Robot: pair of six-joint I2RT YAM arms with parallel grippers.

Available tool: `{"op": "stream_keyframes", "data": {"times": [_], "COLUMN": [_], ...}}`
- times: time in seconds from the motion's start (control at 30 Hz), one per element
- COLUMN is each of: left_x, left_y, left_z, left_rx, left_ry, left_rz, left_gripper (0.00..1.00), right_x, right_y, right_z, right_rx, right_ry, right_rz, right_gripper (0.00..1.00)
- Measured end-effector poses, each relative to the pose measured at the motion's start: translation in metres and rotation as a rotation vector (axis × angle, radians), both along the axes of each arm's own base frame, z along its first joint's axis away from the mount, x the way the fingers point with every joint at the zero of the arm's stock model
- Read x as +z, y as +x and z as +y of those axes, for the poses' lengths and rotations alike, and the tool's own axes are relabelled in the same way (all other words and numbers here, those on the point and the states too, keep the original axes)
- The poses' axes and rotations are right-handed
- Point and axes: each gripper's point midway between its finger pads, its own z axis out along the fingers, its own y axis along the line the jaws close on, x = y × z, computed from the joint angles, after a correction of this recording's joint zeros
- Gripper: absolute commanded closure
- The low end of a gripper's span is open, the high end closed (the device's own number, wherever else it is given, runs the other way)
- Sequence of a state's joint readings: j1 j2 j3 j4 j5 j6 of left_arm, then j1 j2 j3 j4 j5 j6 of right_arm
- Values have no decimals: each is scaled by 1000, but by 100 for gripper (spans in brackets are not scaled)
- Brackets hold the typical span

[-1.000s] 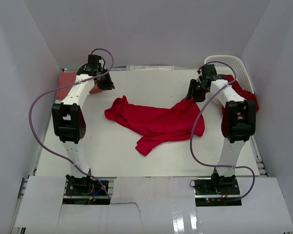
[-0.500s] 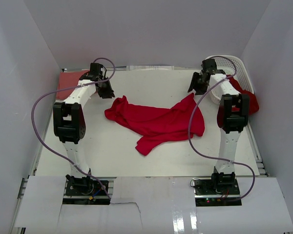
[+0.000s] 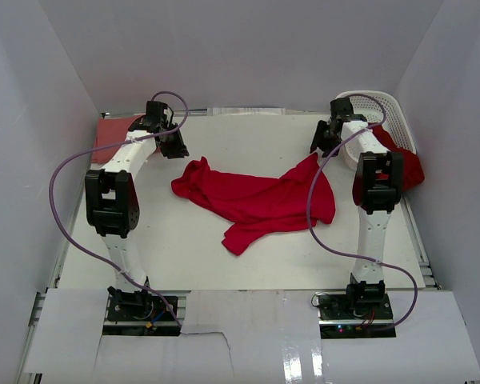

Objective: Fold and stack the t-shirts
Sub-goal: Flatten out the tshirt

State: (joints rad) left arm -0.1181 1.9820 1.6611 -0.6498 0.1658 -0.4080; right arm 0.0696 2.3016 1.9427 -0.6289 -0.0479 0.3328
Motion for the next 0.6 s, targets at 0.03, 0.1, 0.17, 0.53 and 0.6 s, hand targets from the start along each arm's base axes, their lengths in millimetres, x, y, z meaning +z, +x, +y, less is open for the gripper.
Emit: {"op": "stream_keyframes", "data": {"times": [0.03, 0.1, 0.17, 0.53, 0.6], "left_x": [1, 1, 1, 0, 0], "left_y": [0, 0, 0, -1, -1], "left_z": [0, 0, 0, 0, 0], "left_rx": [0, 0, 0, -1, -1], "left_ry": [0, -1, -1, -1, -1], "left_rz": [-1, -1, -1, 1, 1], "left_gripper": [68, 68, 68, 68, 68], "right_x": [-1, -3, -6, -14, -14], "right_y": [0, 0, -1, -2, -2], "right_z": [0, 1, 1, 4, 4], "right_rx": [0, 1, 1, 0, -3], "right_ry": [0, 1, 3, 18, 22], "right_rz": [2, 5, 13, 28, 28], "right_gripper": [46, 47, 49, 80, 80]}}
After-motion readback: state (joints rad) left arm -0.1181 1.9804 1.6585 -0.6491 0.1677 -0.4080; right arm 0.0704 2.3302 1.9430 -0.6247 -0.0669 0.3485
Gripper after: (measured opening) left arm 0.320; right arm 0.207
